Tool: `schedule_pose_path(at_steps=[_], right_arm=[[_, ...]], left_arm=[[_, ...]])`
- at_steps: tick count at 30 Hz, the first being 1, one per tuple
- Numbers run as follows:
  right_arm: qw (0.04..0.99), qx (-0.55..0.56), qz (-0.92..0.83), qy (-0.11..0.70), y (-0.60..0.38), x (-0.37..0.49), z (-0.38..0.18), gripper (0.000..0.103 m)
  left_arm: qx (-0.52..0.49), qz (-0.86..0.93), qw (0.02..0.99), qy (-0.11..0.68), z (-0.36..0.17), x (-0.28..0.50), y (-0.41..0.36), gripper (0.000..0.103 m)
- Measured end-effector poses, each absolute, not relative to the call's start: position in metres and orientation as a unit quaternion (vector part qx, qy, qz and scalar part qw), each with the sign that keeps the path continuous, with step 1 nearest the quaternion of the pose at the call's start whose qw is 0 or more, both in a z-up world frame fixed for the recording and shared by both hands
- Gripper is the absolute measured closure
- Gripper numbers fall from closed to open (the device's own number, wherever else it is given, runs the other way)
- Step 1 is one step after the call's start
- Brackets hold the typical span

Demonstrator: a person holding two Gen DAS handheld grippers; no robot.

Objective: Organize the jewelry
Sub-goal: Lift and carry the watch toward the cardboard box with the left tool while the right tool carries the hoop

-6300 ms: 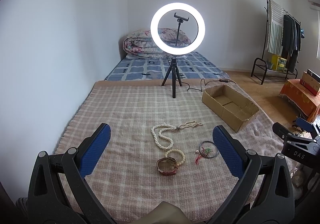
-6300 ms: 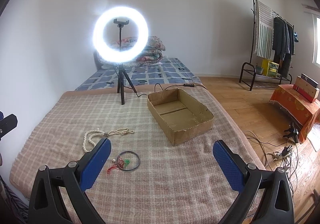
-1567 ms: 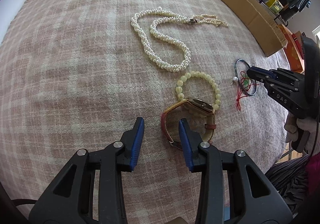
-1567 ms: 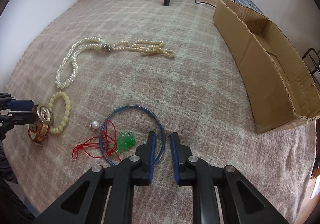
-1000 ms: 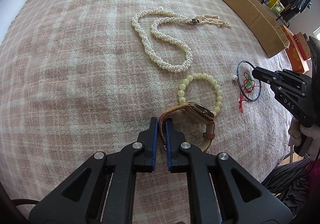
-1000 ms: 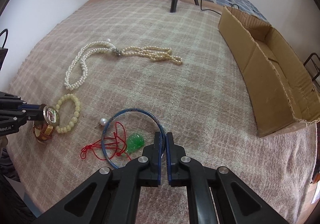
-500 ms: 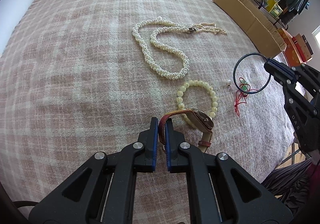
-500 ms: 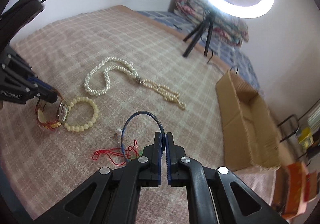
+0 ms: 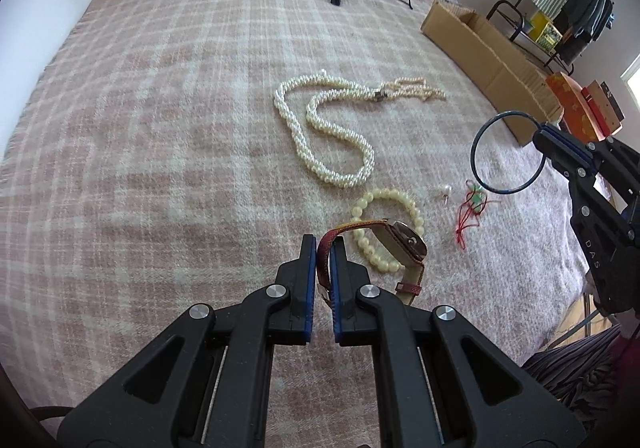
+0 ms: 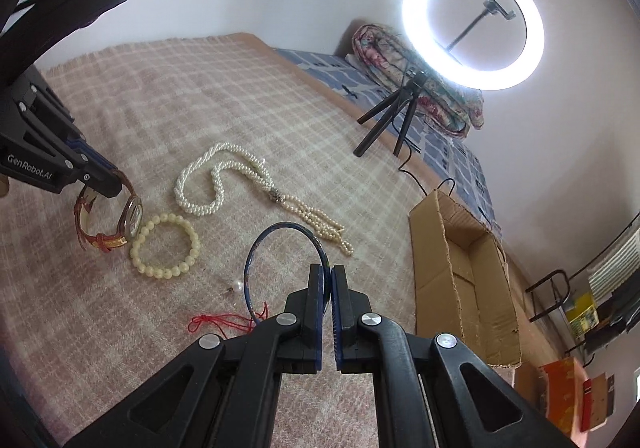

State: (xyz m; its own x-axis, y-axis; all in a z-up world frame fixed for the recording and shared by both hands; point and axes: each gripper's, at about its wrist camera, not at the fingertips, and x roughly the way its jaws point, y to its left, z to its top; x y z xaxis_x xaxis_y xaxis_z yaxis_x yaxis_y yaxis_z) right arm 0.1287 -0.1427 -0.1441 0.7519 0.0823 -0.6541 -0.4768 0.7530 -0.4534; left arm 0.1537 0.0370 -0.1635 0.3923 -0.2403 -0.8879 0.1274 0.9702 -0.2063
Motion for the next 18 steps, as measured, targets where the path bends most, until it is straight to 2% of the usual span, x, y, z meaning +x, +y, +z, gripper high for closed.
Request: schedule_pose_path(at_steps=[18], right_arm=[[0.919, -0.138, 0.147, 0.338, -0.209, 0.168, -0.093, 0.102]], left_arm=[[-0.069, -0.120, 0.870, 0.474, -0.104, 0.175, 0.015, 0.099]])
